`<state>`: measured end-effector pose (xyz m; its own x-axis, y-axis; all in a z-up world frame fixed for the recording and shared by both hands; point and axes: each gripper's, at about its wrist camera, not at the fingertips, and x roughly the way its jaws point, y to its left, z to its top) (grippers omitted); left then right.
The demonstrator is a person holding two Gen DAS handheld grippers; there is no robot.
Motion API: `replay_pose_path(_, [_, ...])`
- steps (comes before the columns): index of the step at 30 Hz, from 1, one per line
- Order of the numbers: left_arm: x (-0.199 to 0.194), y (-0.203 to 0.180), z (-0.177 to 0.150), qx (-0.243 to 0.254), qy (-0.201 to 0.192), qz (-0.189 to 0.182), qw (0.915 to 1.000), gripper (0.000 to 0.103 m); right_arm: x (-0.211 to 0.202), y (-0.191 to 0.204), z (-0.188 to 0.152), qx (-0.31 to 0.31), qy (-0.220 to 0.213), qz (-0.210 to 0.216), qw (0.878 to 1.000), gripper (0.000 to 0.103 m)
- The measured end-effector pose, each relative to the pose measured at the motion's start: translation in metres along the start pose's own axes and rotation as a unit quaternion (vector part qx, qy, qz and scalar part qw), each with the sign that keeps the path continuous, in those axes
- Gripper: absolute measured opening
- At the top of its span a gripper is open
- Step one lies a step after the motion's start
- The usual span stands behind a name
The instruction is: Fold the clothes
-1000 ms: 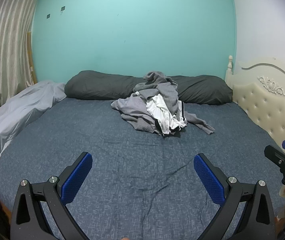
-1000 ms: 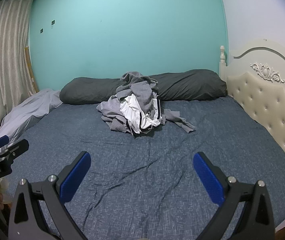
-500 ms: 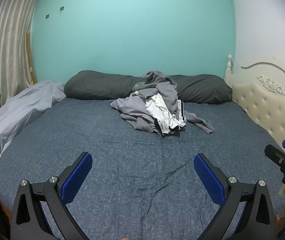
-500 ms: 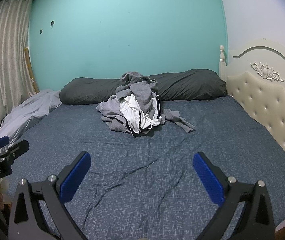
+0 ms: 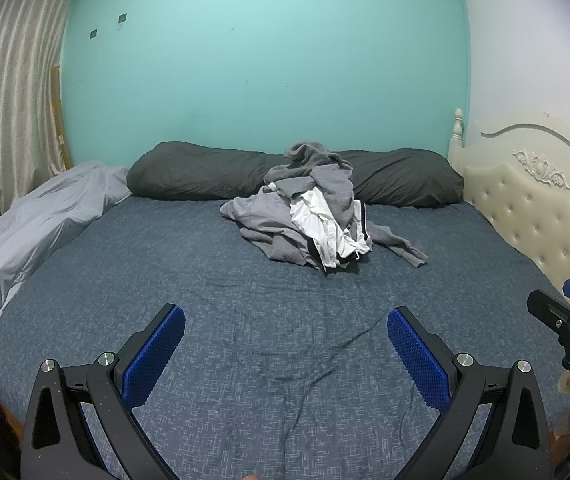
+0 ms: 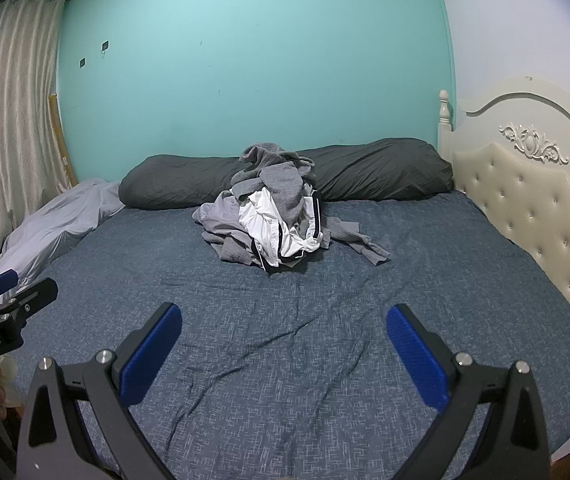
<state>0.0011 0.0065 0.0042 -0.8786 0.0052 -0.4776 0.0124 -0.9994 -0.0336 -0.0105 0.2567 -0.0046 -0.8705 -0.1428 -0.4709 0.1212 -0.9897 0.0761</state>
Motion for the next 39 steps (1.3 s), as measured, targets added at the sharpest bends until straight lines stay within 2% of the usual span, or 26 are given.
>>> replay_pose_path(39, [0.0012,0.0003,0.0035,-0.001,-0.001,0.008,1.0,0.103,-0.0048,0.0002,0.0018,-0.002,-0.004,0.002,1.0,0.103])
